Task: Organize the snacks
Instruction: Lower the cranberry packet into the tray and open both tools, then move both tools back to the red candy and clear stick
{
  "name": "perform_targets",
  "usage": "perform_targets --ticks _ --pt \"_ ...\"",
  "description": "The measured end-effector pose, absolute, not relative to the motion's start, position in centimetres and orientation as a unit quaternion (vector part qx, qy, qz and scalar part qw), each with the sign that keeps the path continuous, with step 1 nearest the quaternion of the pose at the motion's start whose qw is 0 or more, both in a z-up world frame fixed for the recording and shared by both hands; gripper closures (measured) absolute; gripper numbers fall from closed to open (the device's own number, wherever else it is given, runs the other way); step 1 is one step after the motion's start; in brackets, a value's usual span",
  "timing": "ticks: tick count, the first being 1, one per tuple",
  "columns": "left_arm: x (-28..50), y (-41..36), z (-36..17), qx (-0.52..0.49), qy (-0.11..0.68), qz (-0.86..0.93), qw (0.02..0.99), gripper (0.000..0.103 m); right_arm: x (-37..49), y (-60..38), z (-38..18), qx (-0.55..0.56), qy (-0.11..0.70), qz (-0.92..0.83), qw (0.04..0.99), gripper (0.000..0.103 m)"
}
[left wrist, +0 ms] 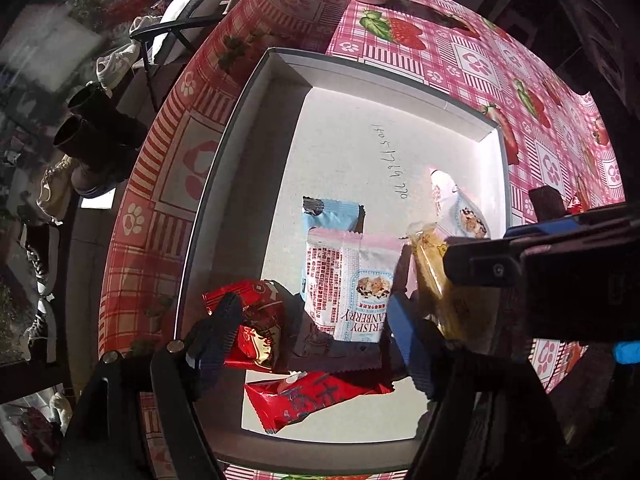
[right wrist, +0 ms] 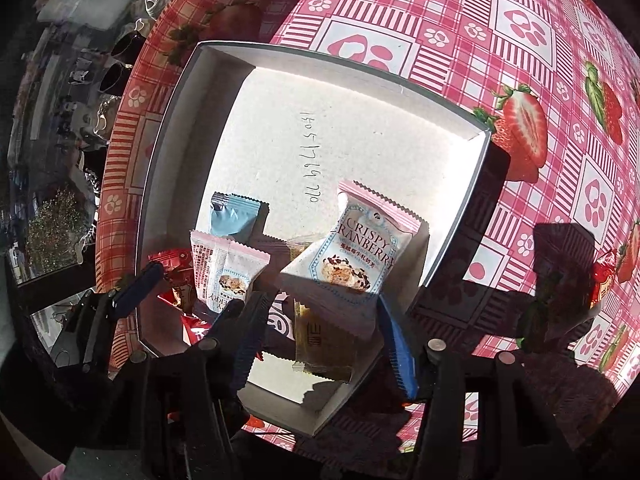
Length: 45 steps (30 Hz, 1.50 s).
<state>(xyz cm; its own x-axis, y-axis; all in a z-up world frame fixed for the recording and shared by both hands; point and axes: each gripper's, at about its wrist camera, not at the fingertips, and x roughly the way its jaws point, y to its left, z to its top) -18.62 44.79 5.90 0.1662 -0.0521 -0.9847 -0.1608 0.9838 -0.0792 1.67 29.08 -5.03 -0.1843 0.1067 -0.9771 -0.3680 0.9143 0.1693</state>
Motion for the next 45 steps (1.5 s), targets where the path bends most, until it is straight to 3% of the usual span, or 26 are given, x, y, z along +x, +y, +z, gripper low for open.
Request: perform_targets --ticks 1,3,6,8,27,45 --pt "-18.7 44.8 5.8 -0.082 0.645 0.038 0.759 0.025 1.6 29.2 -5.1 -0.091 0.747 0.187 0.632 0.041" --pt "-18.7 44.8 5.8 -0.08 0.645 0.038 0.759 0.025 1.4 29.5 -5.2 -0.091 0.745 0.186 0.634 0.013" --pt "-18.7 44.7 5.8 -0.078 0.645 0.037 0.759 0.024 1.4 29.7 -5.3 -0.089 0.746 0.183 0.635 0.011" --pt "-18.7 44.8 5.8 -0.083 0.646 0.036 0.758 0.023 1.6 29.7 -5.5 -0.092 0.745 0.173 0.638 0.0" --pt "-17.9 41.4 5.7 -0.047 0.663 0.012 0.747 0.023 3.9 21.5 -6.1 -0.013 0.752 0.107 0.651 0.0" --pt "-16.8 36.2 7.4 0.012 0.663 0.019 0.748 0.023 4.4 6.0 -8.3 0.096 0.749 0.02 0.655 0.0"
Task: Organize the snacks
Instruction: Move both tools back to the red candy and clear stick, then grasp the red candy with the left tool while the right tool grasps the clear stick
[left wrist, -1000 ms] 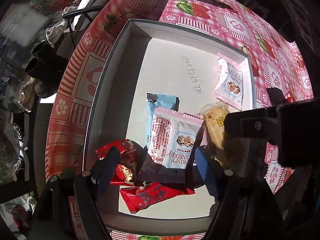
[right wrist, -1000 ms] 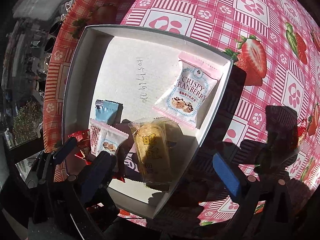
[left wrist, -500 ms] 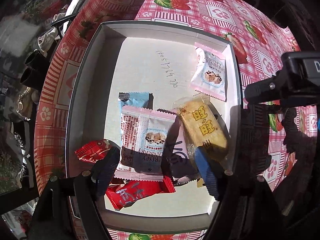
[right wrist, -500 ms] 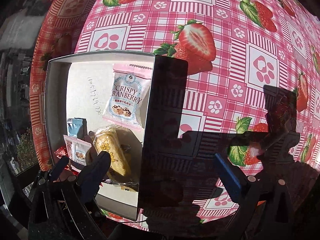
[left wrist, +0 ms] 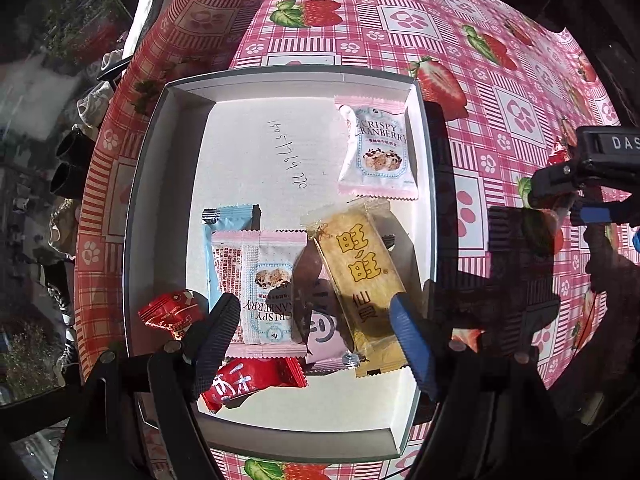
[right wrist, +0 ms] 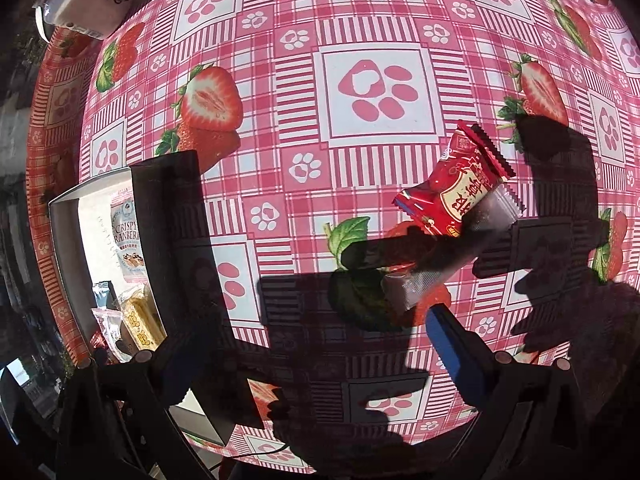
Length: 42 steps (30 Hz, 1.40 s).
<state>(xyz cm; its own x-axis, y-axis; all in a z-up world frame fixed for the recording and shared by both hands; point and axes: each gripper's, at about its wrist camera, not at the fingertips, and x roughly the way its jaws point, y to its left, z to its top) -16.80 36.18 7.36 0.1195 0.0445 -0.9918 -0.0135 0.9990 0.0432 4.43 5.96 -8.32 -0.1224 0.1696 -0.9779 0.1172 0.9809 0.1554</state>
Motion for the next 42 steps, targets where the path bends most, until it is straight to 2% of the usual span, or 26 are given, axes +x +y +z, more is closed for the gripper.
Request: perform_targets --ticks 9,17,25,34,42 --pt "-16.0 33.3 8.8 0.028 0.663 0.011 0.748 0.023 3.8 -3.6 -9.9 0.175 0.734 -0.056 0.654 0.0" --pt "-14.7 28.7 9.4 0.058 0.664 -0.041 0.744 0.023 5.5 -5.9 -10.2 0.225 0.72 -0.056 0.654 0.0" --pt "-13.6 25.4 9.1 0.079 0.67 -0.065 0.735 0.023 5.4 -4.2 -12.5 0.173 0.74 -0.046 0.648 0.0" --pt "-11.3 21.1 7.6 0.085 0.683 -0.099 0.719 0.023 1.3 -11.9 -13.7 0.146 0.744 -0.095 0.645 0.0" --pt "-6.5 15.5 4.7 0.003 0.711 -0.125 0.692 0.023 -1.0 -13.7 -13.9 0.082 0.75 -0.054 0.654 0.0"
